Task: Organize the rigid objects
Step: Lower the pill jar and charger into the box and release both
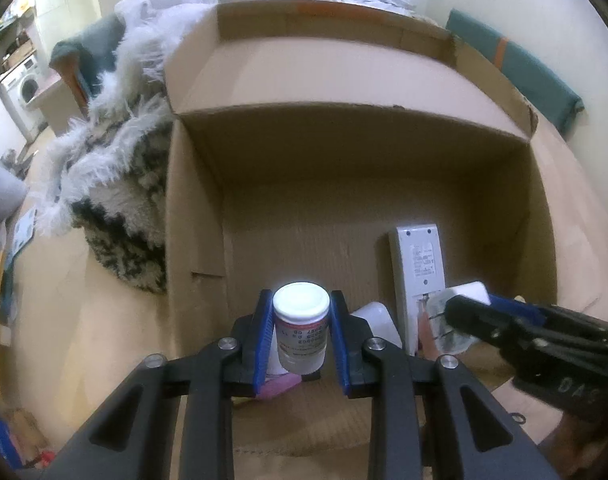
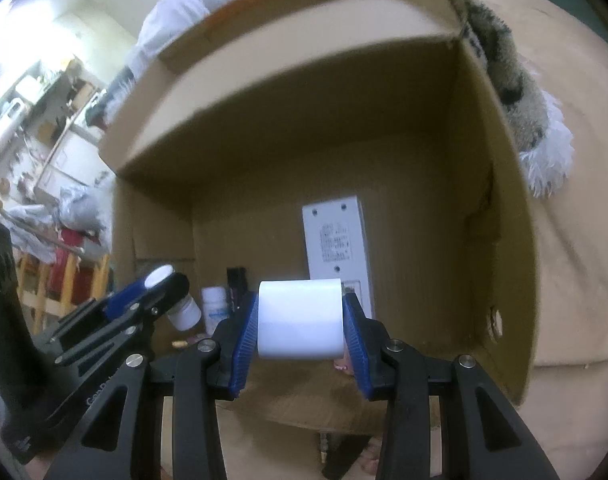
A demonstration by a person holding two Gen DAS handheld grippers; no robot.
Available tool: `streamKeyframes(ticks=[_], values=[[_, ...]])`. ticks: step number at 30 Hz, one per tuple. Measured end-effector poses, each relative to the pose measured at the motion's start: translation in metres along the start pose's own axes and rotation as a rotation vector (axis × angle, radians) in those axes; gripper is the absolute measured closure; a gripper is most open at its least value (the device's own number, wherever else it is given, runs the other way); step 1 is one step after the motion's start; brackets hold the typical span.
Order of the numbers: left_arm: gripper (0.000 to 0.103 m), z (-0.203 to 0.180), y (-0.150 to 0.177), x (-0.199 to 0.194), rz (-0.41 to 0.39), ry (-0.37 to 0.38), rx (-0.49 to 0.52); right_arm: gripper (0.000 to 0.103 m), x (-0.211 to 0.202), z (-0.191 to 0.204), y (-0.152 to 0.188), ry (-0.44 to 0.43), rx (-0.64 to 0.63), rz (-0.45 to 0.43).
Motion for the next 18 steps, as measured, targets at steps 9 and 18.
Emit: streamKeyframes(ticks=[9, 18], values=[[0.079, 0.0, 0.004, 0.01, 0.023, 0.039, -0.023, 0.06, 0.016, -0.011, 0.005, 0.046, 0.011, 0.053], [0.079, 0.0, 0.006, 0.02, 0.027, 0.006, -0.009, 0.06, 0.016, -0.009, 0.003, 0.043, 0.022, 0.053]])
Point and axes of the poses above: each gripper's, at about its wrist camera, not at the fingertips, and x roughly the way its jaws point, z to its left, y to its underside, the point moved 10 cm from there along x, roughly the way its jaws point, and after that the axes turned 8 degrees about -y, right-handed, at the moved point
